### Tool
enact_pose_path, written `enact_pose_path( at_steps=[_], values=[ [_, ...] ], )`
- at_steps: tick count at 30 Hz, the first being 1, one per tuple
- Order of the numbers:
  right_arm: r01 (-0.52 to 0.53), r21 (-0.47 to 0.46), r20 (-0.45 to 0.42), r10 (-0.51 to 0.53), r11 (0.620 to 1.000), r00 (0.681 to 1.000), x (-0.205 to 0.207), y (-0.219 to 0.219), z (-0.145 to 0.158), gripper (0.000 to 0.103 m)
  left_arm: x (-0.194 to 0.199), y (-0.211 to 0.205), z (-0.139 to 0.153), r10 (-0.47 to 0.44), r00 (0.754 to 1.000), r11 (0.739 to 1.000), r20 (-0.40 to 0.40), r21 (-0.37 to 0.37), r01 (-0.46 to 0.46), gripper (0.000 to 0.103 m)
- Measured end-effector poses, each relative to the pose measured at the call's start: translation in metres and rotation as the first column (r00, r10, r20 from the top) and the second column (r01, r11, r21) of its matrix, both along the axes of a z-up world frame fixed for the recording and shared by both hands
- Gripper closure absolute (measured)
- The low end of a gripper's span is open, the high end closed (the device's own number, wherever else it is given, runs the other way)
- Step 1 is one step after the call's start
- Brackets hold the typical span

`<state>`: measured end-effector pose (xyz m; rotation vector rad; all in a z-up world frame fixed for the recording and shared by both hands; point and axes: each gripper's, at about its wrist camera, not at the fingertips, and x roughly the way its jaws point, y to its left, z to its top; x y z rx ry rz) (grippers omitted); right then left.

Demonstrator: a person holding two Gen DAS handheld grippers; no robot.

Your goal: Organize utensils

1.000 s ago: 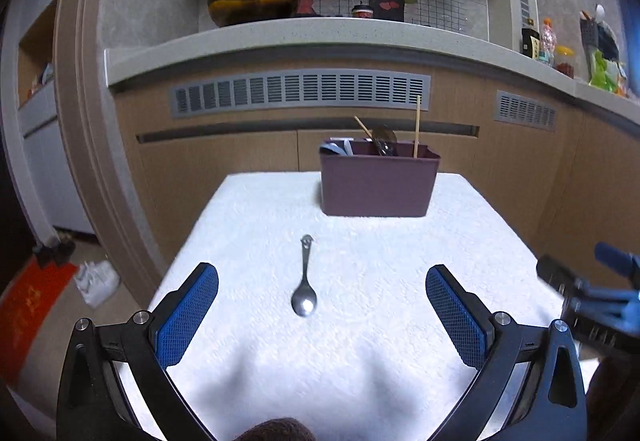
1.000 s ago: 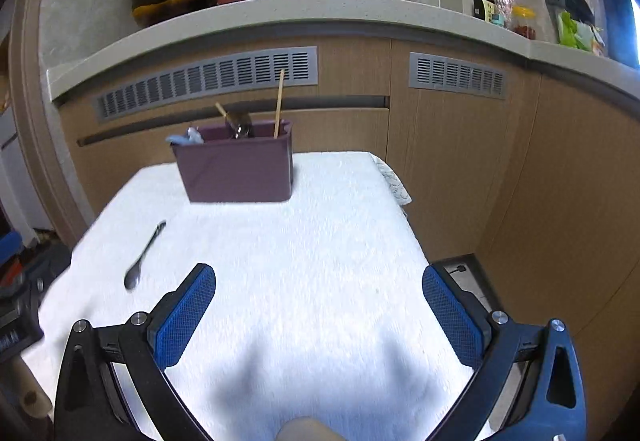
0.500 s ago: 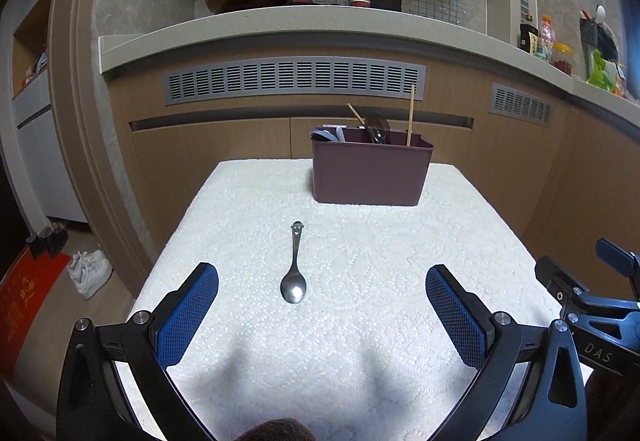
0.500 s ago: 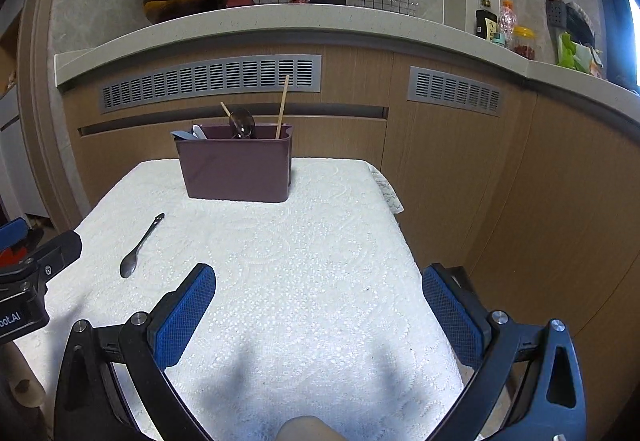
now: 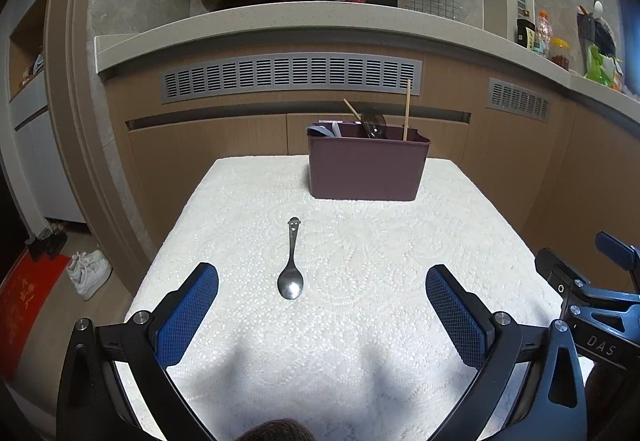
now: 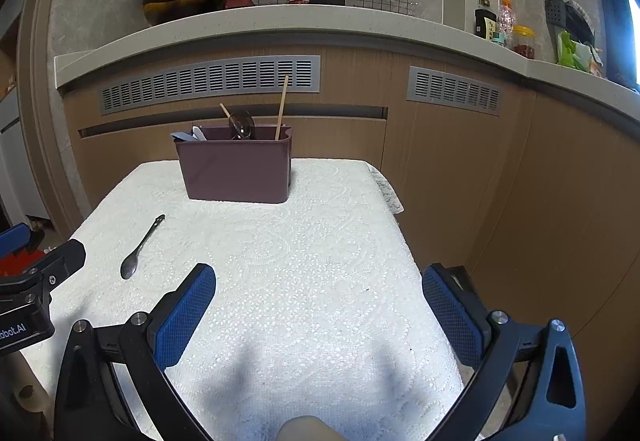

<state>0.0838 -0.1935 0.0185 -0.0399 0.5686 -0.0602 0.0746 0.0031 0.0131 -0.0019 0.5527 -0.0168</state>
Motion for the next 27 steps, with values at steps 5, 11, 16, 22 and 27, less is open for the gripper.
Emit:
enact_pose_path(
  at_steps=[5,11,16,22,27],
  values=[
    [0.000,0.001,0.001,0.000,1.000,1.000,-0.0001,0.0001,0.0001,0.000,-0.0001,0.0001,-0.0005,-0.003,1.000,1.000,-0.002,0.000,0.003,0.000],
    [0.000,0.000,0.001,0.000,1.000,1.000,-0.0002,0.0004,0.0001,0.000,-0.0005,0.0019,-0.0015,0.005,1.000,1.000,-0.001,-0.004,-0.005,0.000],
    [0.000,0.000,-0.001,0.000,1.000,1.000,0.0000,0.0007,-0.0002,0.000,-0.0006,0.0025,-0.0023,0.003,1.000,1.000,-0.004,-0.001,-0.003,0.000],
    [-0.004,-0.002,-0.002,0.004,1.000,1.000,-0.0003,0.0003,-0.0004,0.000,-0.0012,0.0017,-0.0027,0.002,1.000,1.000,-0.005,0.001,-0.002,0.000],
    [-0.011,-0.007,-0.010,0.011,1.000,1.000,0.0014,0.0006,-0.0019,0.000,-0.0033,0.0017,-0.0050,-0.004,1.000,1.000,0.003,-0.006,0.004,0.000]
  ],
)
